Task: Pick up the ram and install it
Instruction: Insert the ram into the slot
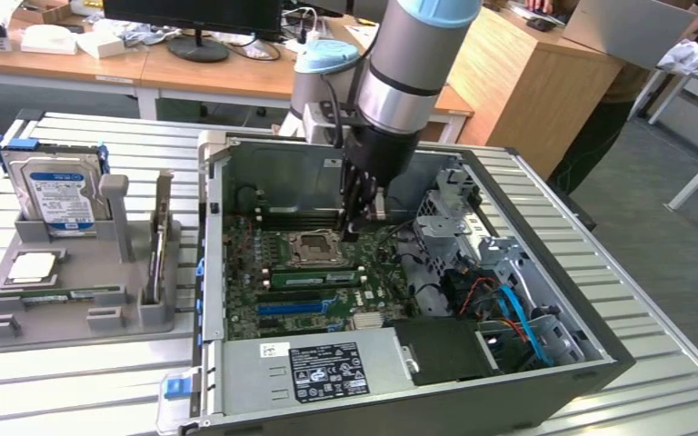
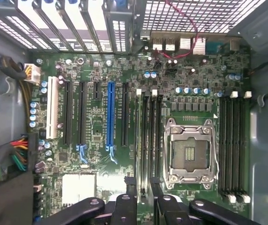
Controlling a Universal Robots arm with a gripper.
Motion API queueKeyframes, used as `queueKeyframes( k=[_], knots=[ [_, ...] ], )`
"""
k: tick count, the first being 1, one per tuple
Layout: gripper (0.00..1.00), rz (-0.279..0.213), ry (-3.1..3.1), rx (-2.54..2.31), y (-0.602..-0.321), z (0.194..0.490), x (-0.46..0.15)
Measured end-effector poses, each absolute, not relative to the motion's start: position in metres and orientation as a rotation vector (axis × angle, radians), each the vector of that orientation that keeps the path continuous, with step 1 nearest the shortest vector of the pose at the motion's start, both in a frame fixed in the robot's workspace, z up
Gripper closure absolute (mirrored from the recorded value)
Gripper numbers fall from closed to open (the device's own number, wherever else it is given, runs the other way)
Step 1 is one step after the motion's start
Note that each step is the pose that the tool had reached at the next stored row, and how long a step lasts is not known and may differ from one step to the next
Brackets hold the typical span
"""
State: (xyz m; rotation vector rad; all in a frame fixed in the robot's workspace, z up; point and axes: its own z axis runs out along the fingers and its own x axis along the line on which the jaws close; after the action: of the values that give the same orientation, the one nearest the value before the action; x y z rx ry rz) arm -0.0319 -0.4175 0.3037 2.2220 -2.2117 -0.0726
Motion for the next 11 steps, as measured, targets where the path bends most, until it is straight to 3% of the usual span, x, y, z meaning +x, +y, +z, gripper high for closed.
queueKeyframes(
  k=[11],
  knots=[
    [0.75,-0.073,-2.212,2.222,-0.417,0.328,-0.032]
  ],
)
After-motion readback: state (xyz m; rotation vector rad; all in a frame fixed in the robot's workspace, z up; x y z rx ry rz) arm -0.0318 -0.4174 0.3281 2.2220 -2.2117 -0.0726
